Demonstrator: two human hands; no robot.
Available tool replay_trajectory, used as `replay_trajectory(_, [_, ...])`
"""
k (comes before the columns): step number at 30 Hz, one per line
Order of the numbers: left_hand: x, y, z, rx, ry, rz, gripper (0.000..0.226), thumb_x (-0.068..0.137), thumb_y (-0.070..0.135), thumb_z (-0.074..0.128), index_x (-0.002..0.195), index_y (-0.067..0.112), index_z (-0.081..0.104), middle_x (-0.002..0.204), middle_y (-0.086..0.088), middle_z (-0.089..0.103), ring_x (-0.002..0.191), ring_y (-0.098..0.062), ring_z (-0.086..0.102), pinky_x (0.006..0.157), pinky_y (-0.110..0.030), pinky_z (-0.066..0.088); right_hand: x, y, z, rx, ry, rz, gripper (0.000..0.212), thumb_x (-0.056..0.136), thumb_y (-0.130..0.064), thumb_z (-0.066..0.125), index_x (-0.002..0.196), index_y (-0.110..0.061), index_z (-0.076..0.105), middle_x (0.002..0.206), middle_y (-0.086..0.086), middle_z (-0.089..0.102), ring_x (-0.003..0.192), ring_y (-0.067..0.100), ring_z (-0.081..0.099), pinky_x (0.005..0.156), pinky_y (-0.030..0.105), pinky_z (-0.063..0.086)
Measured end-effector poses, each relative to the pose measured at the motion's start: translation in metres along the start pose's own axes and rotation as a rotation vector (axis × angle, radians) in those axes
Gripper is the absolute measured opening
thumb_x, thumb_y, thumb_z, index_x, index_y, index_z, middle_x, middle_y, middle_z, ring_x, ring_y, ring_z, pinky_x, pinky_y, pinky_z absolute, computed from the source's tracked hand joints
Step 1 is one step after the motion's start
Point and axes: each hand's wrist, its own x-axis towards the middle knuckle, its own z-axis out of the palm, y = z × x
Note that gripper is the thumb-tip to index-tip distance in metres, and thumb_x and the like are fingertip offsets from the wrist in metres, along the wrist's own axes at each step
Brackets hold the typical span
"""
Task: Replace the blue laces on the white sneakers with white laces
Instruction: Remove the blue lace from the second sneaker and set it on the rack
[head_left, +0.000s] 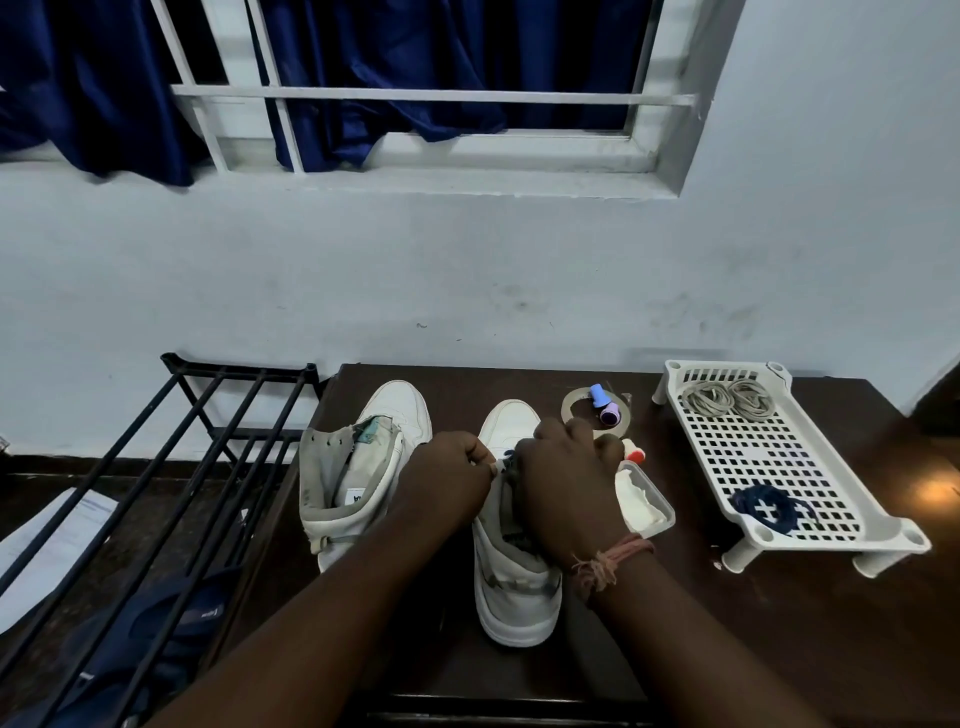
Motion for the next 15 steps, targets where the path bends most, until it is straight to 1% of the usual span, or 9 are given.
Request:
replay_trajectory(1, [0.0, -0.001, 0.0, 0.001, 0.0, 0.002, 0.011, 0.084, 0.026, 0.072, 0.073, 0.024, 0.071, 0.077, 0.008, 0.071, 0.08, -0.011, 0.068, 0.078, -0.031, 0.054, 0.001, 0.0, -0.005, 0.044, 0.019, 0.076, 0.02, 0.086, -0.031, 0.046, 0.09, -0.024, 0.064, 0.103, -0.001, 0.059, 0.104, 0.029, 0.052, 0.086, 0.046, 0.032])
replay_trajectory(4, [0.001, -0.001, 0.0, 0.001, -0.001, 0.001, 0.011, 0.084, 0.028, 0.072, 0.074, 0.023, 0.072, 0.075, 0.007, 0.071, 0.078, -0.01, 0.067, 0.077, -0.029, 0.053, 0.005, 0.008, -0.018, 0.212, 0.226, 0.336, 0.025, 0.081, -0.037, 0.037, 0.08, -0.023, 0.057, 0.093, -0.002, 0.061, 0.094, 0.028, 0.055, 0.086, 0.046, 0.032])
replay_trajectory(6, [0.003, -0.001, 0.0, 0.004, -0.007, -0.001, 0.012, 0.084, 0.029, 0.072, 0.074, 0.023, 0.072, 0.074, 0.008, 0.07, 0.078, -0.01, 0.067, 0.075, -0.028, 0.052, 0.003, 0.017, -0.021, 0.13, 0.222, 0.389, 0.026, 0.082, -0.037, 0.041, 0.086, -0.023, 0.064, 0.102, -0.001, 0.063, 0.1, 0.03, 0.052, 0.091, 0.047, 0.03])
replay_trajectory(8, [0.003, -0.001, 0.001, 0.011, -0.01, -0.003, 0.013, 0.084, 0.029, 0.072, 0.073, 0.024, 0.071, 0.074, 0.008, 0.07, 0.077, -0.01, 0.067, 0.074, -0.027, 0.051, 0.002, 0.018, -0.017, 0.027, 0.149, 0.353, 0.027, 0.08, -0.033, 0.049, 0.1, -0.025, 0.065, 0.116, 0.003, 0.061, 0.11, 0.033, 0.048, 0.094, 0.049, 0.028])
replay_trajectory(9, [0.003, -0.001, 0.001, 0.013, -0.008, 0.001, 0.014, 0.084, 0.029, 0.072, 0.071, 0.025, 0.07, 0.074, 0.008, 0.07, 0.077, -0.01, 0.067, 0.075, -0.028, 0.052, 0.001, 0.015, -0.015, 0.0, 0.122, 0.304, 0.031, 0.077, -0.03, 0.053, 0.105, -0.026, 0.064, 0.122, 0.004, 0.059, 0.115, 0.034, 0.047, 0.093, 0.049, 0.027])
replay_trajectory(11, [0.003, -0.002, 0.001, 0.008, -0.005, 0.012, 0.014, 0.084, 0.027, 0.072, 0.07, 0.026, 0.069, 0.074, 0.008, 0.071, 0.077, -0.01, 0.067, 0.076, -0.029, 0.053, -0.001, 0.007, -0.006, -0.023, 0.086, 0.162, 0.042, 0.074, -0.026, 0.057, 0.116, -0.03, 0.064, 0.138, 0.006, 0.052, 0.125, 0.036, 0.043, 0.093, 0.049, 0.023])
replay_trajectory(12, [0.004, -0.002, 0.001, 0.004, -0.007, 0.018, 0.013, 0.084, 0.026, 0.071, 0.071, 0.026, 0.07, 0.075, 0.008, 0.071, 0.078, -0.011, 0.068, 0.077, -0.03, 0.054, -0.002, 0.003, -0.002, -0.014, 0.048, 0.092, 0.042, 0.077, -0.025, 0.056, 0.118, -0.033, 0.065, 0.145, 0.006, 0.047, 0.13, 0.037, 0.039, 0.093, 0.049, 0.021])
replay_trajectory(13, [0.004, -0.002, 0.002, 0.005, -0.009, 0.024, 0.012, 0.084, 0.025, 0.071, 0.072, 0.025, 0.071, 0.077, 0.008, 0.071, 0.079, -0.011, 0.068, 0.077, -0.03, 0.054, -0.003, 0.001, 0.0, 0.0, 0.005, 0.041, 0.037, 0.082, -0.026, 0.054, 0.116, -0.034, 0.066, 0.148, 0.006, 0.043, 0.133, 0.037, 0.035, 0.094, 0.05, 0.02])
replay_trajectory(15, [0.003, 0.0, 0.002, 0.008, -0.011, 0.027, 0.009, 0.084, 0.023, 0.07, 0.076, 0.023, 0.073, 0.08, 0.009, 0.072, 0.082, -0.011, 0.068, 0.079, -0.03, 0.054, -0.003, 0.001, -0.001, 0.01, -0.057, 0.013, 0.028, 0.09, -0.028, 0.05, 0.112, -0.031, 0.067, 0.137, 0.002, 0.048, 0.13, 0.034, 0.034, 0.095, 0.05, 0.024])
